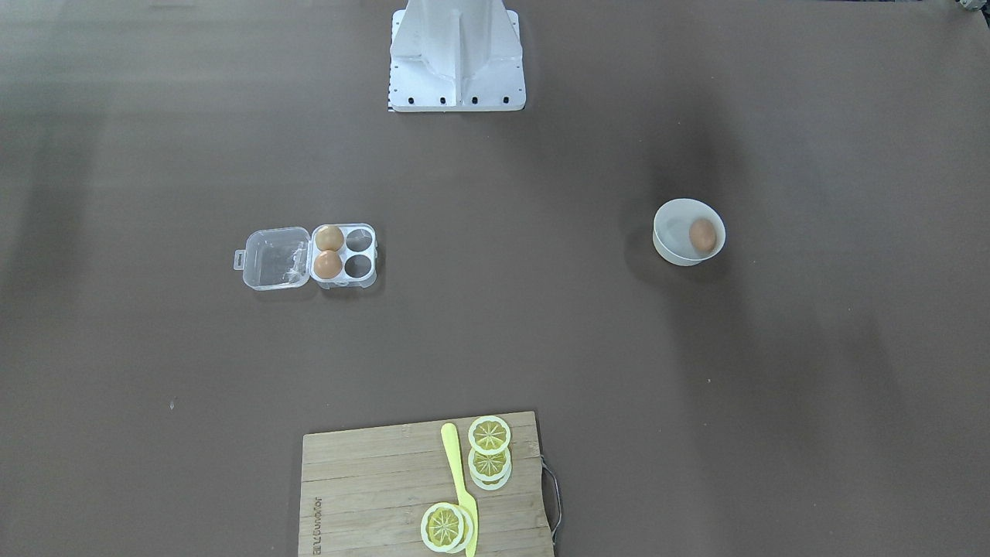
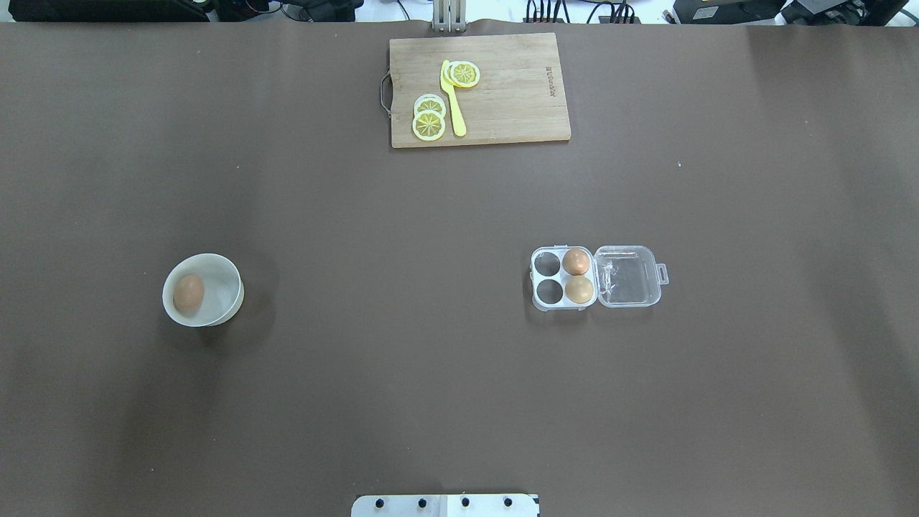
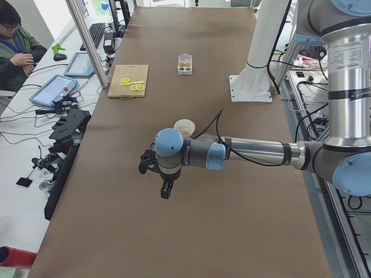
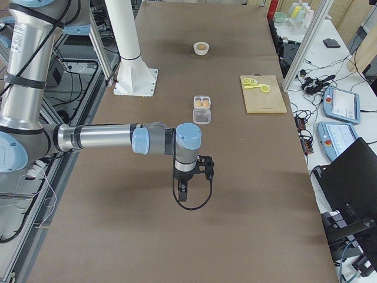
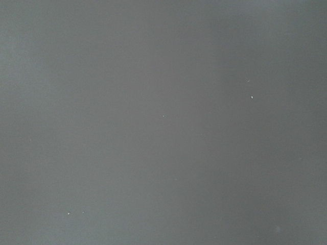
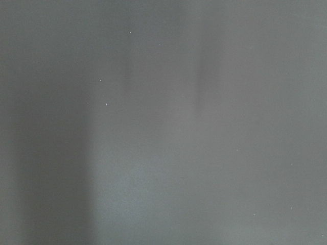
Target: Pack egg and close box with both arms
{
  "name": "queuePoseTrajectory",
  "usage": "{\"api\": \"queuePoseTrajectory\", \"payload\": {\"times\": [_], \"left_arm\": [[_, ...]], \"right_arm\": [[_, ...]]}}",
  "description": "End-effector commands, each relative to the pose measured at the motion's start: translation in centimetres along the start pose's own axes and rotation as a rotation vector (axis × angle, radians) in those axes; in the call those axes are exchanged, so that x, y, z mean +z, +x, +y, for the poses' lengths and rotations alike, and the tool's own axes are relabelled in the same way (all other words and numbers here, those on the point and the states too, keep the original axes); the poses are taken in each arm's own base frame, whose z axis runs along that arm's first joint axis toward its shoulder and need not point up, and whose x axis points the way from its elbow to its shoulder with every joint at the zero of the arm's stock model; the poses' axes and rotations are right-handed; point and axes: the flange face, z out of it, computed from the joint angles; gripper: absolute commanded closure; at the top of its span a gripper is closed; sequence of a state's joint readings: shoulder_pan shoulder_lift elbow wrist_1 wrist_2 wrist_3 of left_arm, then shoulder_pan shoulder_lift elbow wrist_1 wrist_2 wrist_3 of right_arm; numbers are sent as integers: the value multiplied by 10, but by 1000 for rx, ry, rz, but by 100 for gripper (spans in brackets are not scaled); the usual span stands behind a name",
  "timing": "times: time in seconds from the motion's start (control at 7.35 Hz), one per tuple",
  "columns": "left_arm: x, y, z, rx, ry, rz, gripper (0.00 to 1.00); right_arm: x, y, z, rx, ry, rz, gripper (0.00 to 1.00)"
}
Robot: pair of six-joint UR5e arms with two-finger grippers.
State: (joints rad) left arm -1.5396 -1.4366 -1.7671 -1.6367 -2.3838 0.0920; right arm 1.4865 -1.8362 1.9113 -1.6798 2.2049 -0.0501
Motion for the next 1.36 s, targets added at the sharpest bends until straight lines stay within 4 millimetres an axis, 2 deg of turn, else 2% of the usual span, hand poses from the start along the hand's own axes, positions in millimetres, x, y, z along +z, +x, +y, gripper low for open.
{"api": "queuePoseTrajectory", "payload": {"times": [0.0,0.27,0.68,0.82,1.09,1.22], "left_arm": [[0,1,0,-1,-1,0,2],[-5,6,-2,15,10,1,2],[-18,20,-10,52,40,-2,2],[-22,24,-16,64,55,0,2],[-40,41,-38,174,163,-8,2],[-48,48,-50,256,243,-21,2]], "right_arm": [[0,0,0,-2,3,-1,0],[-2,-2,-1,-8,7,-1,0],[-18,-14,-10,-32,45,1,0],[-44,-32,-18,-74,110,7,0],[-65,-47,-36,-135,199,8,0],[-68,-49,-40,-150,219,7,0]]}}
